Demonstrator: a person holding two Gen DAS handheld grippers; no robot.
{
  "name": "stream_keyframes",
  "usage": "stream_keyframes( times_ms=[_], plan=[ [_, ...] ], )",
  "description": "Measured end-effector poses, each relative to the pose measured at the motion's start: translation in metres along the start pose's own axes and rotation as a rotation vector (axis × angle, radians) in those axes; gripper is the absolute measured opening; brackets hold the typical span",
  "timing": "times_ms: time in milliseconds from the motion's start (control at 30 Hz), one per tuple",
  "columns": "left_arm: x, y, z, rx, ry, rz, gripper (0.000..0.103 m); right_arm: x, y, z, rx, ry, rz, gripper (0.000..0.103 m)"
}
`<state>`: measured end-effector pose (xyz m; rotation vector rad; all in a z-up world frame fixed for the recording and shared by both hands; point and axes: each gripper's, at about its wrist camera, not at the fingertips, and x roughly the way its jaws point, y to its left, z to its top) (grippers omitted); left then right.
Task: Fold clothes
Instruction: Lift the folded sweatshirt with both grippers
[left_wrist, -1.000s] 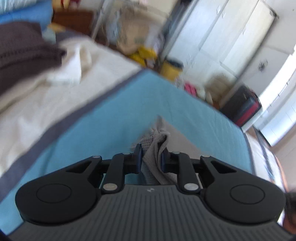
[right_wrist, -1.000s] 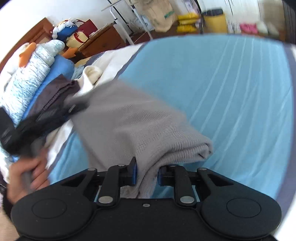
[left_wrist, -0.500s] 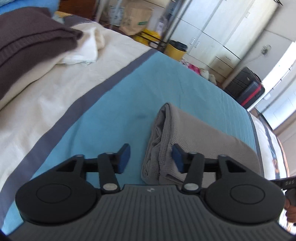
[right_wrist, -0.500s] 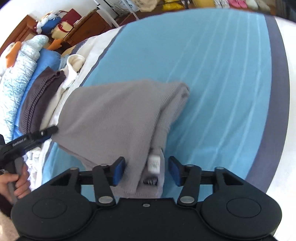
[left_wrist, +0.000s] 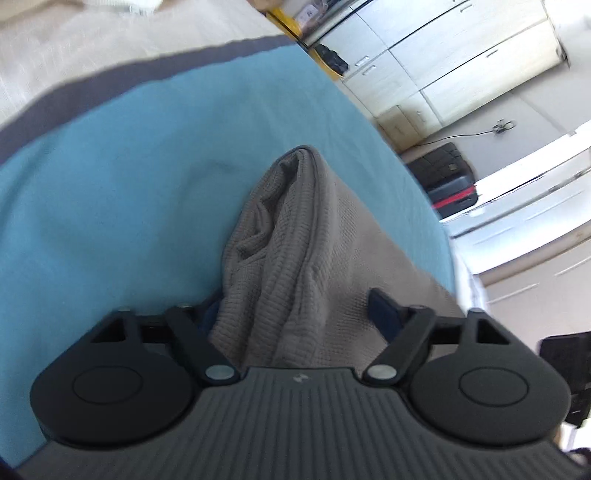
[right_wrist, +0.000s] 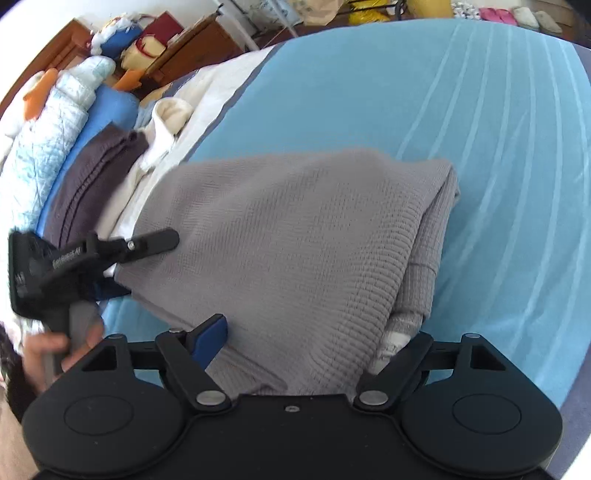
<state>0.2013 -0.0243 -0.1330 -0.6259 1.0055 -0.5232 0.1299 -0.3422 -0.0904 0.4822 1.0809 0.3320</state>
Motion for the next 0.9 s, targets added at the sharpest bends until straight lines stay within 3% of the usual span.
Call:
stream_keyframes(
  times_ms=[67, 167, 267, 567, 733, 900],
  plan=[
    [-0.006, -0.005, -0.002, 0.022, -0.014, 0.019, 0.035, -0.005, -0.001, 0.000, -0.003, -0.030, 0.003, 0.054],
    [-0.011, -0.018, -0.006, 0.086, -0.034, 0.059, 0.033, -0.016, -0.003, 0.000, -0.033, -0.073, -0.006, 0.031],
    [-0.009, -0.040, -0.009, 0.227, -0.052, 0.156, 0.033, -0.027, -0.003, 0.000, -0.064, -0.116, -0.017, 0.028],
    [-0.030, -0.058, -0.010, 0.259, -0.138, 0.173, 0.032, -0.033, 0.036, 0.011, -0.278, -0.140, -0.133, 0.026],
    [-0.072, -0.082, -0.004, 0.297, -0.269, 0.239, 0.032, -0.044, 0.068, 0.026, -0.402, -0.157, -0.177, 0.025],
    [-0.131, -0.110, 0.011, 0.302, -0.436, 0.312, 0.032, -0.060, 0.138, 0.056, -0.635, -0.181, -0.232, 0.024]
  ],
)
